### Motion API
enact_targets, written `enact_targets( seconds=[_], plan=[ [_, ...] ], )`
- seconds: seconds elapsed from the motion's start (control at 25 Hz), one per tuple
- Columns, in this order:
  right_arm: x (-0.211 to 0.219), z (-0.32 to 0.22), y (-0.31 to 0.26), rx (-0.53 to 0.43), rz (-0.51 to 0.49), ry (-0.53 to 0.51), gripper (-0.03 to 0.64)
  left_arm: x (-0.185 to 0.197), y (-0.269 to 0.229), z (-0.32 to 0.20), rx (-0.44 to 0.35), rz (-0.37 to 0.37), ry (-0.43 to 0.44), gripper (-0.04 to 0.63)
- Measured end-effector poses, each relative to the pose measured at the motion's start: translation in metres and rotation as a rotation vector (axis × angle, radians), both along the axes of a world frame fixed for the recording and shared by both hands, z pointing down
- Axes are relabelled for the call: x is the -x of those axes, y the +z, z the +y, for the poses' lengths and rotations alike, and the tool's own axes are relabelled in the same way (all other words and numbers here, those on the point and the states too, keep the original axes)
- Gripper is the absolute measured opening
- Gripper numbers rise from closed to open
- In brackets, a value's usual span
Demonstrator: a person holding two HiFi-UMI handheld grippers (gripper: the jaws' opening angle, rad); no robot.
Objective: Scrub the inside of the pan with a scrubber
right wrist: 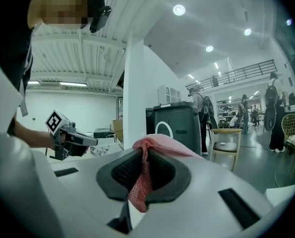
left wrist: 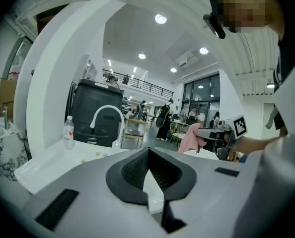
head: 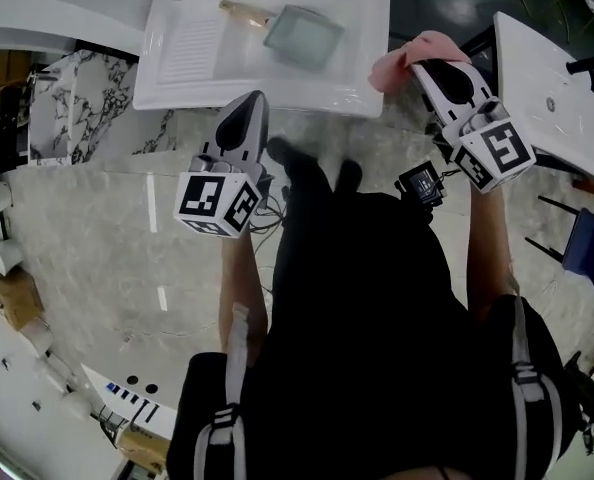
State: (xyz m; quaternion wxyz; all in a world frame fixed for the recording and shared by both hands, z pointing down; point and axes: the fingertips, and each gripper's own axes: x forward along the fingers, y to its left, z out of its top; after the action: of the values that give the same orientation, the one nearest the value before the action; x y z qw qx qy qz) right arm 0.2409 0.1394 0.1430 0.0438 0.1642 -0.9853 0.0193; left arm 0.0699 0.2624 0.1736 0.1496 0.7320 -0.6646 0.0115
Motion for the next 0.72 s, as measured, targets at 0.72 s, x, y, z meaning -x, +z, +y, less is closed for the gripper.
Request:
enact_targets(
  seconds=[0.72],
  plan=[
    [0.013, 0.049, 0.014, 0.085, 0.011, -0.023, 0.038, -0.007, -0.011, 0.016, 0.0, 0.009, 0.069, 0.032]
  ],
)
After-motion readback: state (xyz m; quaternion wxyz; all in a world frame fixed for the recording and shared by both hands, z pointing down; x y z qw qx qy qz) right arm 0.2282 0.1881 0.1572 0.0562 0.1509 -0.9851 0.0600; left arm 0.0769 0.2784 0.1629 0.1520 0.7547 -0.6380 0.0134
